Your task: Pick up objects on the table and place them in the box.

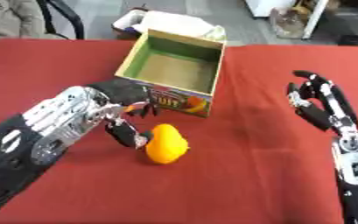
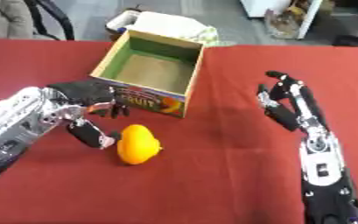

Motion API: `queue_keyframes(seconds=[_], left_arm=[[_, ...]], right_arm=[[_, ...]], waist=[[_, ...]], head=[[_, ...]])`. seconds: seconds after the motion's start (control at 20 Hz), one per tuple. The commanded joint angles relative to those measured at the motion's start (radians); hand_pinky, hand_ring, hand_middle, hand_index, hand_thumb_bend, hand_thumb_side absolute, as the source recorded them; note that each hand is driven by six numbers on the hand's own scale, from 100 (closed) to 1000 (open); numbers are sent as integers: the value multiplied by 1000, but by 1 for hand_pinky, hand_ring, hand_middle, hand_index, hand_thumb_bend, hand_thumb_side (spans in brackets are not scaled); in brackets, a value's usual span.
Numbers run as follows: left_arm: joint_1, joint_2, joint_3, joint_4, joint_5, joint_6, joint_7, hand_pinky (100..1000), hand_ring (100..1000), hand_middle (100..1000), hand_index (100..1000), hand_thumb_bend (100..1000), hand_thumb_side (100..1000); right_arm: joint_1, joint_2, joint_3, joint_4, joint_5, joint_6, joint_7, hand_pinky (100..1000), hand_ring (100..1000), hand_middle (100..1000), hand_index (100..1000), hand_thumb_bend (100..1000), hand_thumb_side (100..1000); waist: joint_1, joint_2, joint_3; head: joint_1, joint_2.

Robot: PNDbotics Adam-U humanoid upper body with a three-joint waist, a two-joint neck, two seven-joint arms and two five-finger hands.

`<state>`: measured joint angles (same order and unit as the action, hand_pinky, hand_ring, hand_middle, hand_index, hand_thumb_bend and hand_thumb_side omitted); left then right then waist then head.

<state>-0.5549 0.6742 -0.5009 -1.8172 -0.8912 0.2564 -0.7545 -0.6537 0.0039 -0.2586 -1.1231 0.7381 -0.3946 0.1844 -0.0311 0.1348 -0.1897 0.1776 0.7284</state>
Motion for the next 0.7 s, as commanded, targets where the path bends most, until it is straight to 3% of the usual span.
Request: queue_keyframes(seconds=[0.05,0.3,0.7], left_arm=[[-13,2,12,10,-12,0,50,578,551,568,790,164,304],[-21,-4,-5,28,1,-19,28,605,574,592,797,194,320],[-34,12,-6,17,45,-52,-123,654,626,651,819,236,344]], right_arm=[[-19,-17,-1,-13,4,2,-1,593,590,396,875,100,650],[-19,-16,0,-13,5,2,1,593,590,396,875,100,651],[-17,-15,0,-14,5,2,1,593,590,396,875,100,651]], waist=[[1,-14,1],[1,-14,0],[1,-16,0]], head=[[-1,3],[1,4],[0,7]])
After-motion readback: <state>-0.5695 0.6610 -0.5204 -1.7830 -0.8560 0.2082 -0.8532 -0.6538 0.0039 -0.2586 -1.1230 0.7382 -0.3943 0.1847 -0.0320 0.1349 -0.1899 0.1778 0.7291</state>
